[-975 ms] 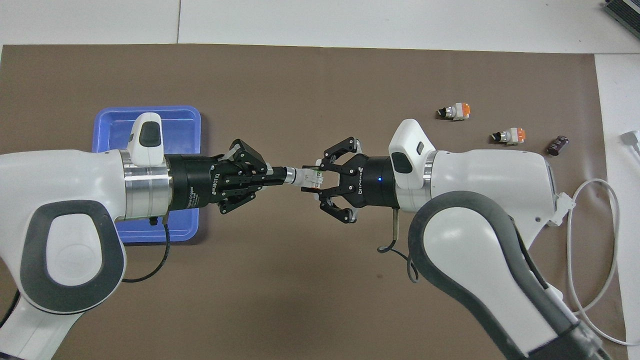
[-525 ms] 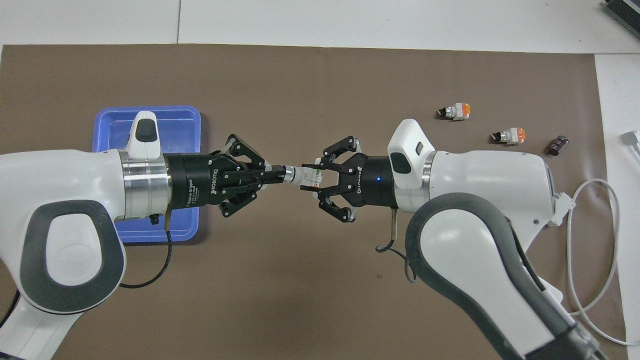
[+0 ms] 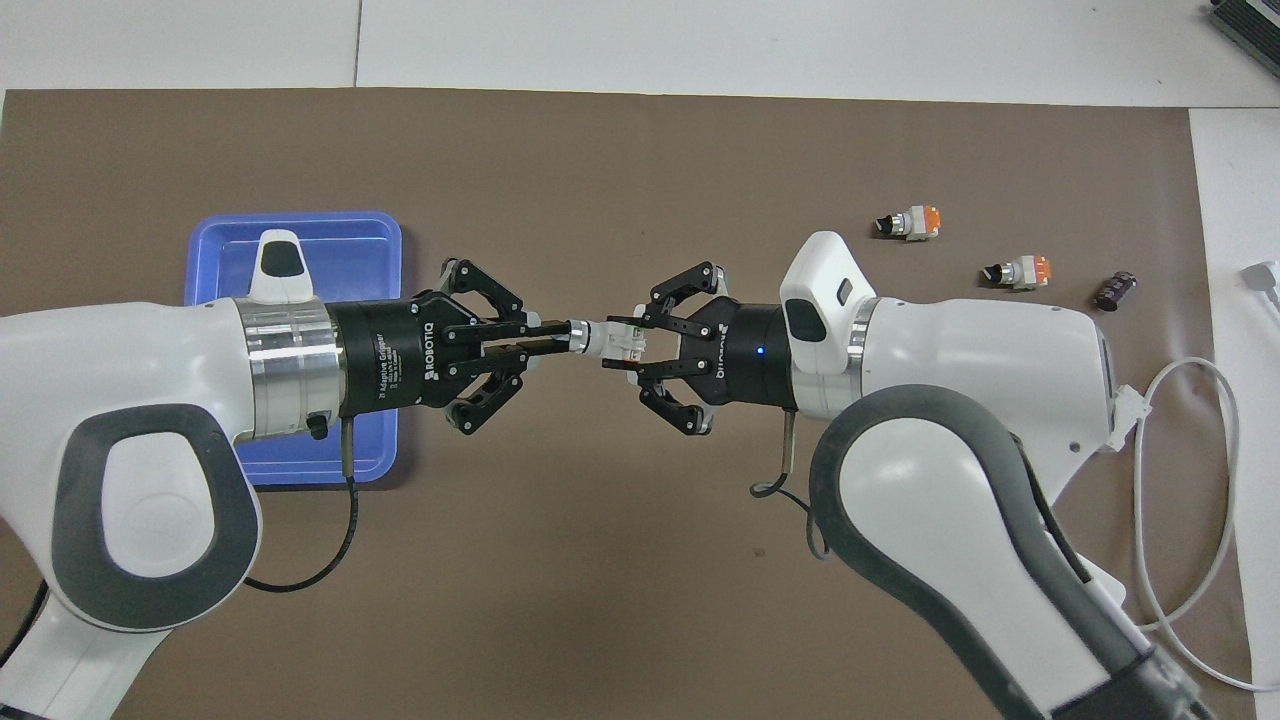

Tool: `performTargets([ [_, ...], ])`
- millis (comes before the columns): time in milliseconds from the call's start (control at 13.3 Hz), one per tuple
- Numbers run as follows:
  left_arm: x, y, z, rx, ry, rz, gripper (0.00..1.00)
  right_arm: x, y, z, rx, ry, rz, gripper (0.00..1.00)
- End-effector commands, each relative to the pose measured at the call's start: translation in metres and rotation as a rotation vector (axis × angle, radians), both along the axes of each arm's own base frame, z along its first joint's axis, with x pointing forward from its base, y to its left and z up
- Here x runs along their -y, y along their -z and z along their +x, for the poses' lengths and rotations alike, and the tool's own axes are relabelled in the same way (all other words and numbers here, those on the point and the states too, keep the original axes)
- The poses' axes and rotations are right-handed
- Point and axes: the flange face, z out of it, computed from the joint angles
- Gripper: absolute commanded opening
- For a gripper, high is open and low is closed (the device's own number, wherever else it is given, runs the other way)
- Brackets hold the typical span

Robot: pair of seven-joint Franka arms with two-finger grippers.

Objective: Turn and place switch with both arms
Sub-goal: 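Pull the switch away with the left gripper while the right gripper opens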

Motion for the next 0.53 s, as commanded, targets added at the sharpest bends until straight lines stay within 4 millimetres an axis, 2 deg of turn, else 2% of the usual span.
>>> performTargets([
  [0,-0.0135,-0.0135,0.0153,-0.077,-0.172,-0.038,0.0,-0.0022,0.0029,-0.0113,-0.042,-0.007,0.01,0.0],
  [450,-0.014,-0.0216,0.0171,-0.192,-0.263,-0.05,0.0,-0.002,0.0027,-0.0118,-0.042,-0.007,0.009,0.0],
])
